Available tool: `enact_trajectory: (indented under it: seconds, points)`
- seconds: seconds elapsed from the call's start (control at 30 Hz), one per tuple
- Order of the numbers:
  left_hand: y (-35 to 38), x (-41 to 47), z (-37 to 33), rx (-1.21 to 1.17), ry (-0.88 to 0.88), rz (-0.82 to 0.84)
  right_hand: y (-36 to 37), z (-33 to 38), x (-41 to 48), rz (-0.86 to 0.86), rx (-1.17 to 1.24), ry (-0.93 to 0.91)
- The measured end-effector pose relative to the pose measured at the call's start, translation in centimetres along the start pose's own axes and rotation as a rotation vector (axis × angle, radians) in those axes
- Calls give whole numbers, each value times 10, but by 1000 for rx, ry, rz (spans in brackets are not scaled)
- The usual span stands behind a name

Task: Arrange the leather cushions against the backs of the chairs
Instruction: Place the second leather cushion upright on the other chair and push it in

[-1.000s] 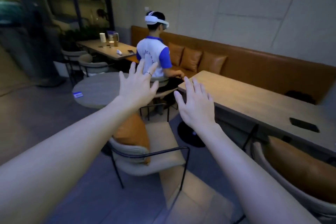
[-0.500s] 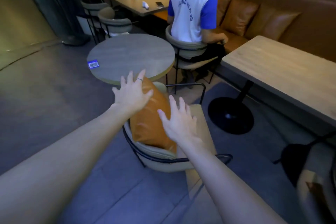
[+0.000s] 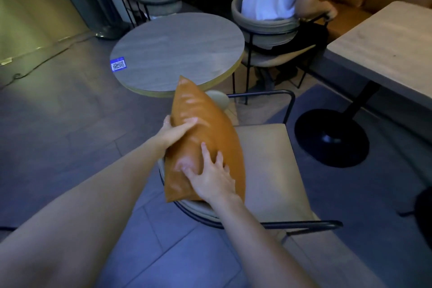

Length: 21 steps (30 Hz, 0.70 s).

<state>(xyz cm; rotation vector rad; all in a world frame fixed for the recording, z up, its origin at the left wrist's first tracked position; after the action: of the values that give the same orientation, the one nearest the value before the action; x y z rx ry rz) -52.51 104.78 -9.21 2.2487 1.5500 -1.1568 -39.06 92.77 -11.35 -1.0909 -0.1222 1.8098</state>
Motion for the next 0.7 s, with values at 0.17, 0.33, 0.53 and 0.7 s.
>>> enact_trajectory:
  seconds: [0.17,0.33,0.53,0.7]
  points:
    - [14,24,6,346,-44,-82,11,-6,10,-34,55,-15]
    - [-5,37,1,426,-3,-124,16,-6,16,-87,36,-38]
    - [-19,64,-15,203,12,-76,11,-9,24,-175,-59,-44]
    - [-23,81,-25,127,37,50,11,-10,28,-214,-89,-35]
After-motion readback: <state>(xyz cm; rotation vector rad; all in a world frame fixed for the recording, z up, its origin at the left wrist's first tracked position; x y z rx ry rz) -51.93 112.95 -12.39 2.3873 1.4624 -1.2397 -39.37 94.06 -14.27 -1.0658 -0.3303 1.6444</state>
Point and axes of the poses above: each hand's wrist, its own x-axis towards the middle knuckle, its own y-axis out of the palm, z = x × y, the point moved 9 cm from there along x, towards the middle knuckle, and after that the axes turned 15 degrees about z, right-handed, at the moved point
